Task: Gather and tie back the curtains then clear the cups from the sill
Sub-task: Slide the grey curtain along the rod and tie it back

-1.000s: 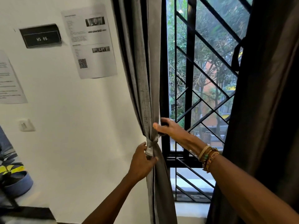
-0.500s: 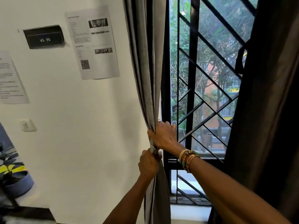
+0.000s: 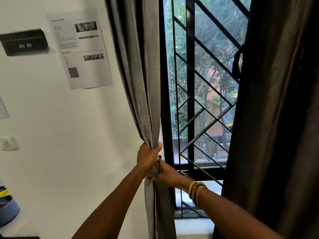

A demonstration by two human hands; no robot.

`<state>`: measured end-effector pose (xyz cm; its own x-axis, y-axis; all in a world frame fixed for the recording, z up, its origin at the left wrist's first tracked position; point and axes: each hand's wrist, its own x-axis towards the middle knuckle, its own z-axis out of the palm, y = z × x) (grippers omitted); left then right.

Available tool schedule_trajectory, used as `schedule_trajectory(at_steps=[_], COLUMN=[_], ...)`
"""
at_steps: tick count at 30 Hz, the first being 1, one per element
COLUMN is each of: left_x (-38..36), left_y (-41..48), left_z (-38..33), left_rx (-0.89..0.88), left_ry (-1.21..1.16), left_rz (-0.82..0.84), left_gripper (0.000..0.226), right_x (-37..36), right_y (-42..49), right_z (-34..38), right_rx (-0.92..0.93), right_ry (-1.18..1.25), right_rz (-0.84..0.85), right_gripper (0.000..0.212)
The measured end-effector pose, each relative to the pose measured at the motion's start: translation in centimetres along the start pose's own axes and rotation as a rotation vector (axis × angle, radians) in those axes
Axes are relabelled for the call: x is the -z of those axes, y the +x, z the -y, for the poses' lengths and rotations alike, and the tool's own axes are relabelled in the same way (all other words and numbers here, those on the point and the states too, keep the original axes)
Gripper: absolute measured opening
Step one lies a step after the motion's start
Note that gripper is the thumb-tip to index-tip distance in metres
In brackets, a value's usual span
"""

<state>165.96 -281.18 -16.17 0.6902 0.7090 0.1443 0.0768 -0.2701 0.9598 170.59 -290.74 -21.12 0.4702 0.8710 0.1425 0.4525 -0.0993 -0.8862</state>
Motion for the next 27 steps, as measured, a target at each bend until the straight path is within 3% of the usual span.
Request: schedule_trajectory(at_steps=[2,4,7,10,15,17,19,22,25,27], left_x=[-0.5,-0.7,-0.8,-0.7,-1.4,-1.6,-1.5,-1.2,-0.3,0.7], left_y=[-0.5,-0.5,-0.2,0.6,1.0,1.3,1.9,1.9,1.8,2.4], left_z=[-0.3,-0.2,-1.2,-3.3,-6.8,-8.0,-9.0,-9.7,-10.0,-9.8], left_rx=[-0.015,0.015,0.046,-0.085,-0.302,-0.288,-0.256,-0.226,-0.134,-0.145], left_ry=[0.092,0.102,-0.098,-0.115,0.051,0.098,0.166,0.102,-0.118,-0.062], left_rz=[-0.084,-0.093,-0.125,-0.201,-0.232,-0.223,-0.188,-0.118,-0.093,-0.083], left_gripper=[0.045,0.057,0.071,0.082,0.093,0.085,0.057,0.038,0.059,0.075], right_x=[-0.3,-0.1,1.3,3.8,8.4,9.2,9.3,8.5,6.8,6.1], right_y=[-0.2,-0.4,-0.8,-0.7,0.6,0.9,1.0,0.7,0.3,0.3], right_z=[-0.3,0.3,1.5,2.7,5.6,6.4,6.9,8.2,9.4,9.5], right_rx=[0.017,0.009,-0.083,-0.065,-0.088,-0.057,-0.024,0.04,0.083,0.118], right_ry=[-0.124,-0.132,-0.097,-0.185,-0.302,-0.426,-0.521,-0.343,-0.322,-0.415], right_rz=[0.056,0.027,0.076,0.129,-0.024,-0.058,-0.092,-0.072,-0.103,-0.165], right_gripper=[0.037,0.03,0.023,0.025,0.046,0.044,0.038,0.049,0.037,0.022])
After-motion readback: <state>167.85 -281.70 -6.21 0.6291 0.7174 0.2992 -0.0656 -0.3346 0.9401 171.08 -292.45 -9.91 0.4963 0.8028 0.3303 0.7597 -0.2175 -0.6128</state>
